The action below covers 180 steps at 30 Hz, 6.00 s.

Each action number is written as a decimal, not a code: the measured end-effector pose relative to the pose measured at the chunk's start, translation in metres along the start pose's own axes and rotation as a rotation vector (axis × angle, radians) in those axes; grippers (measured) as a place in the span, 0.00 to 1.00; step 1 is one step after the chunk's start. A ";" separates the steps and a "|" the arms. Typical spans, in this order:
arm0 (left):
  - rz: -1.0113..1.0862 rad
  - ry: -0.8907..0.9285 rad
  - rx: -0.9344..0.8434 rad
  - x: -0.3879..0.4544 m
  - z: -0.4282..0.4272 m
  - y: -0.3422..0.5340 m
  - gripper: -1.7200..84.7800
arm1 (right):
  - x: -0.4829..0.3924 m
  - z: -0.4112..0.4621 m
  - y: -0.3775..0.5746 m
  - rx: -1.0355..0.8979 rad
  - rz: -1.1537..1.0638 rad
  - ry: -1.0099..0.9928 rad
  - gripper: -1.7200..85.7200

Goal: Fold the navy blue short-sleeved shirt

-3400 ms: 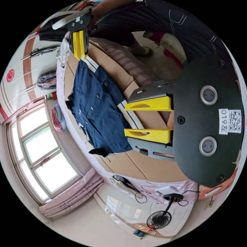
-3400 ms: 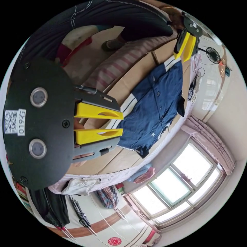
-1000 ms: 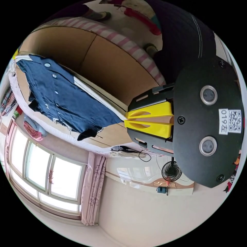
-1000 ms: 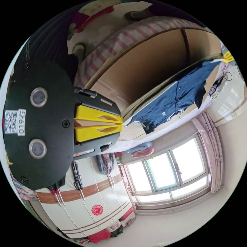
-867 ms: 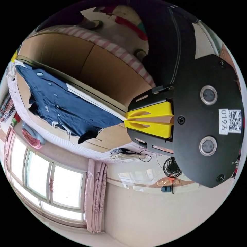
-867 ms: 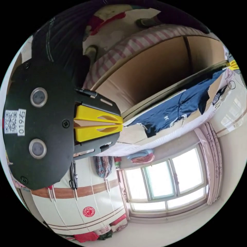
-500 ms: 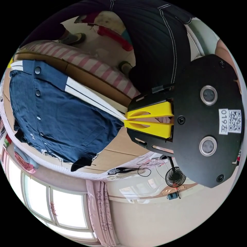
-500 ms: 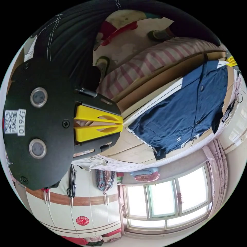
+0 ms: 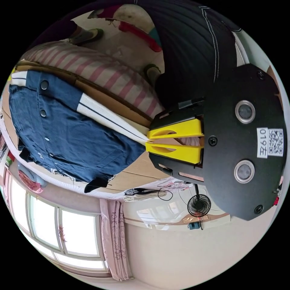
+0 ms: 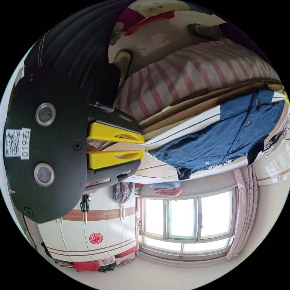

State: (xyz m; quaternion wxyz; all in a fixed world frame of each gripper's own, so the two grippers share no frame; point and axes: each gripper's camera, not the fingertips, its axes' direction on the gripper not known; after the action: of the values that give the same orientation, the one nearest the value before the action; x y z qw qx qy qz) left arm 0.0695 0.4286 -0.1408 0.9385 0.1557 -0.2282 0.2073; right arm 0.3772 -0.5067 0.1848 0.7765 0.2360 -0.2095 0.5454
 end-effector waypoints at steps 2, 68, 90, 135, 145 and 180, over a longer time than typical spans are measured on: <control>-0.001 -0.012 -0.015 -0.001 0.001 0.006 0.03 | -0.010 -0.007 0.000 -0.001 0.000 0.019 0.09; -0.904 0.915 0.328 -0.448 0.481 0.049 0.12 | 0.152 0.020 -0.883 0.111 0.132 -1.256 0.16; -0.972 1.126 0.354 -0.468 0.539 0.065 0.03 | 0.201 -0.042 -1.012 0.213 0.317 -1.225 0.09; -0.251 1.032 0.376 -0.568 0.578 -0.263 0.11 | 0.341 -0.135 -1.017 0.171 0.156 -1.223 0.15; -0.239 1.032 0.305 -0.561 0.581 -0.311 0.07 | 0.361 -0.241 -1.018 0.228 0.107 -1.158 0.03; -0.558 0.717 0.170 -0.577 0.551 -0.368 0.08 | 0.543 -0.532 -0.909 0.154 0.393 -0.981 0.10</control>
State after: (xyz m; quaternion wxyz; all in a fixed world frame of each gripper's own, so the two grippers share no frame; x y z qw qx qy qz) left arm -0.4296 -0.2867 -0.0308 0.9620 0.2060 0.1791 0.0055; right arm 1.4455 -0.0509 -0.0507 0.4509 0.4757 -0.5478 0.5199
